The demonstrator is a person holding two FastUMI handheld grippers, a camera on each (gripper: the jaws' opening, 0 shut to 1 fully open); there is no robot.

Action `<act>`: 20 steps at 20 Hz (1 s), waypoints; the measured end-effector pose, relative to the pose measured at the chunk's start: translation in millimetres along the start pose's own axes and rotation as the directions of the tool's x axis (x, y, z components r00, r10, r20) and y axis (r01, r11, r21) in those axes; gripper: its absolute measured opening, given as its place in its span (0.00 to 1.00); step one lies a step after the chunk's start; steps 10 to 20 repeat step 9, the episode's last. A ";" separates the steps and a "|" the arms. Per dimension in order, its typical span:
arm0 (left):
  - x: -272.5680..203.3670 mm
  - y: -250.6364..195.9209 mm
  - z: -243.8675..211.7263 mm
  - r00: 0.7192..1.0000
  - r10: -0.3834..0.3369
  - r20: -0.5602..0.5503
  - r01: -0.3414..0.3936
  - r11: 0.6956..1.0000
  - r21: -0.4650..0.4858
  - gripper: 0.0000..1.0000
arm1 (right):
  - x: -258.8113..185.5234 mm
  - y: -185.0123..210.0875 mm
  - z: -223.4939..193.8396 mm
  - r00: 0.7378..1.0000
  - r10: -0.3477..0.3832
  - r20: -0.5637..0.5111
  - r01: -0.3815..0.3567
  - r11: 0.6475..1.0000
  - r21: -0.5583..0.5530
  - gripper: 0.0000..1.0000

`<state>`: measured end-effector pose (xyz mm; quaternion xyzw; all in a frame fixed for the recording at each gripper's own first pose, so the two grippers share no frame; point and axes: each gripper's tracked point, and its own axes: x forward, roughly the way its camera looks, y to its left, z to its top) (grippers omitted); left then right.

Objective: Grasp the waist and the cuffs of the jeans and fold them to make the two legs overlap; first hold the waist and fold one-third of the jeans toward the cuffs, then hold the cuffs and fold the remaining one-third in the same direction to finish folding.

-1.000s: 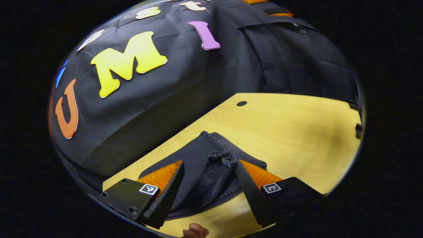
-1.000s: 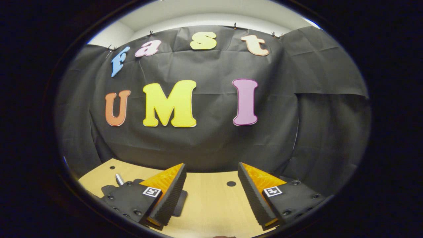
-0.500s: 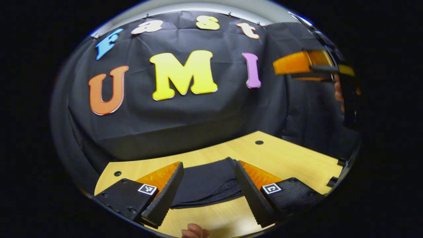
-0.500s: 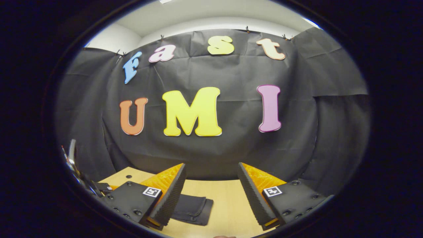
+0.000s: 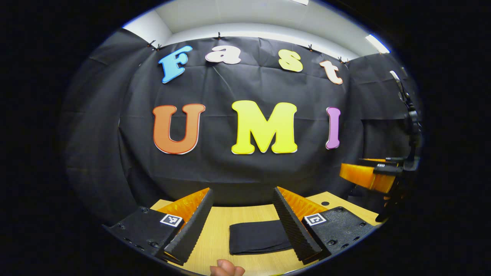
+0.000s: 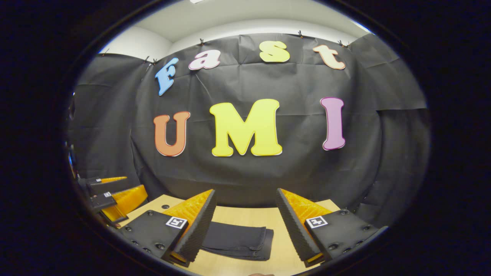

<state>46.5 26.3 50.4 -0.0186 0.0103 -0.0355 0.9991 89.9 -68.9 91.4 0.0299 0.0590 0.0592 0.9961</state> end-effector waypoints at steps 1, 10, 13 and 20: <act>-2.8 5.7 0.0 1.000 0.017 0.000 -0.017 1.000 -0.018 0.99 | 0.5 1.3 -0.1 1.000 0.005 0.002 -0.005 1.000 -0.004 0.94; -21.1 34.6 -1.5 0.999 0.038 0.014 -0.038 0.999 -0.008 0.98 | -0.3 4.6 -1.4 1.000 0.012 -0.001 -0.012 1.000 -0.024 0.95; -21.1 34.6 -1.5 0.999 0.038 0.014 -0.038 0.999 -0.008 0.98 | -0.3 4.6 -1.4 1.000 0.012 -0.001 -0.012 1.000 -0.024 0.95; -21.1 34.6 -1.5 0.999 0.038 0.014 -0.038 0.999 -0.008 0.98 | -0.3 4.6 -1.4 1.000 0.012 -0.001 -0.012 1.000 -0.024 0.95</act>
